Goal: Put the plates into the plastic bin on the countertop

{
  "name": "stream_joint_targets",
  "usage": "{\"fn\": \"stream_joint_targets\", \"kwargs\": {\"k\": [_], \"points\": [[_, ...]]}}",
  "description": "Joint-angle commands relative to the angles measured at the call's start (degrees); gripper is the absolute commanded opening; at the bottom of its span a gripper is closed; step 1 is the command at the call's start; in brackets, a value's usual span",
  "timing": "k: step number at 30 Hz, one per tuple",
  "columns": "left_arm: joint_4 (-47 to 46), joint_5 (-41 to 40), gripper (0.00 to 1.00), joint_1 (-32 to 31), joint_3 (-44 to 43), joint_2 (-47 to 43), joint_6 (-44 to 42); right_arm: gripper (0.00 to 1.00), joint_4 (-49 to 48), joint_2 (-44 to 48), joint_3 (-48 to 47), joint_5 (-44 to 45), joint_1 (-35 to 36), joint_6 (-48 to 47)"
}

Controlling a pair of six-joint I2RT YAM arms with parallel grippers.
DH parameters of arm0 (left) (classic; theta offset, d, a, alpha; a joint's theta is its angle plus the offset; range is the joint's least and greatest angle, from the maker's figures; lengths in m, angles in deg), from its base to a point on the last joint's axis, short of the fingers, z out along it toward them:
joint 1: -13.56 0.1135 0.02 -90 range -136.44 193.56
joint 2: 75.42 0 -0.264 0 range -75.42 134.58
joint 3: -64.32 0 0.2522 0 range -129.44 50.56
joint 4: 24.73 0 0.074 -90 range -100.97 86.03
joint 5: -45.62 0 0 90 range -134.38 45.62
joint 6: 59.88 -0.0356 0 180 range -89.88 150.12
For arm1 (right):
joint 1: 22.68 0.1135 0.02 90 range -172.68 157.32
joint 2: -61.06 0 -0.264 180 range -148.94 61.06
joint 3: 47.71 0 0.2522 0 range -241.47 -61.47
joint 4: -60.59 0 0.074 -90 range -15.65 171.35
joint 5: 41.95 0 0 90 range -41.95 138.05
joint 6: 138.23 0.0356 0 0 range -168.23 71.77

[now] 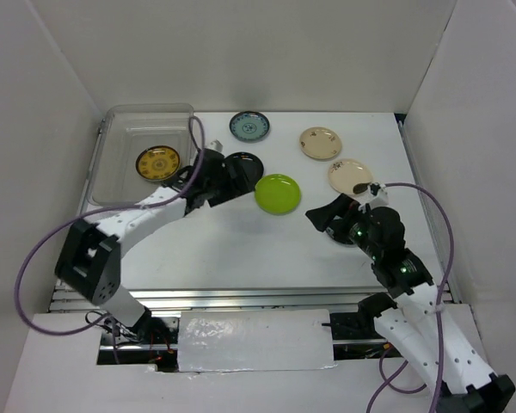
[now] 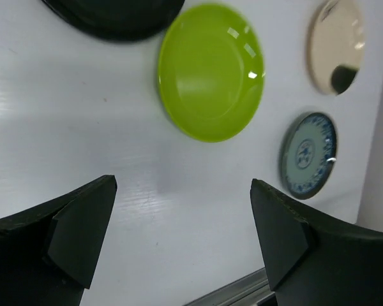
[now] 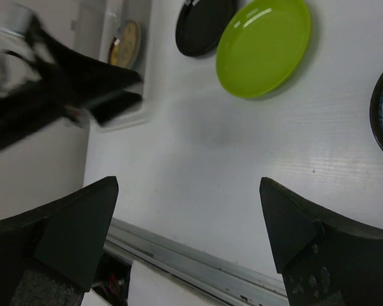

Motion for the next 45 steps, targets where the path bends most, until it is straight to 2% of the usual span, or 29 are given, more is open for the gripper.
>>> {"fn": "stream_joint_targets", "kwargs": {"k": [1,4,7,10,12,15,16,21,23,24,26,27,29,30,32,33,36,39,45], "points": [[-12.81,4.40,0.99,-1.81,3.80,7.19,3.67,1.00,3.16,5.82,-1.31,3.76,-0.67,1.85],[-23.35,5.30,0.99,-3.13,6.71,12.63,7.71,1.00,5.70,8.29,-2.97,1.47,-1.02,0.36],[-28.63,4.68,0.99,-3.75,6.10,20.52,10.01,1.00,7.99,9.35,-5.08,-0.63,-1.20,-1.31],[-29.45,4.77,0.99,-4.01,3.82,25.98,11.59,1.00,9.40,10.31,-6.58,-2.57,-1.37,-2.71],[-28.31,3.02,0.95,-4.19,2.41,27.50,12.65,1.00,9.93,11.10,-7.11,-3.19,-1.46,-2.89],[-23.22,-1.11,0.58,-4.63,0.91,29.08,15.46,1.00,10.73,12.16,-7.20,-3.28,-1.46,-2.98],[-22.25,-1.73,0.42,-4.71,0.74,29.35,16.68,1.00,10.99,12.33,-7.20,-3.36,-1.46,-3.16],[-18.56,-4.10,0.40,-4.98,0.03,28.73,18.28,1.00,12.04,13.21,-8.69,-4.68,-1.55,-3.07],[-18.46,-4.02,0.17,-5.15,-0.05,27.51,18.02,1.00,12.31,13.65,-9.56,-4.86,-1.46,-2.90],[-17.42,-4.72,0.00,-5.42,-0.23,26.02,17.32,1.00,12.66,14.00,-9.83,-4.86,-1.55,-2.98],[-16.45,-6.38,0.00,-6.47,-0.41,23.82,16.61,1.00,13.01,14.44,-10.53,-4.42,-1.55,-2.98],[-15.83,-7.79,0.03,-6.82,-0.41,21.90,16.26,1.00,13.01,14.36,-10.71,-4.42,-1.55,-3.07],[-15.48,-7.63,0.15,-6.83,-1.11,20.83,15.56,1.00,13.01,14.18,-11.06,-4.59,-1.55,-2.98],[-15.21,-7.36,0.25,-6.74,-1.55,20.91,15.03,1.00,12.93,14.18,-10.98,-4.68,-1.55,-2.90],[-14.25,-6.92,0.22,-6.56,-3.56,21.78,14.33,1.00,12.92,14.18,-10.63,-4.86,-1.55,-2.81],[-14.16,-6.49,0.23,-6.39,-4.27,23.27,13.63,1.00,12.58,14.36,-10.36,-4.86,-1.55,-2.55],[-14.24,-3.94,0.43,-5.68,-5.42,26.00,13.88,1.00,12.75,14.62,-10.01,-4.68,-1.55,-2.63],[-15.74,-2.88,0.51,-5.51,-4.02,27.15,14.85,1.00,13.63,14.45,-10.97,-3.90,-1.64,-3.24],[-14.50,-3.31,0.52,-5.15,-3.49,27.86,16.61,1.00,14.77,14.71,-12.12,-3.63,-1.64,-3.77]]}}
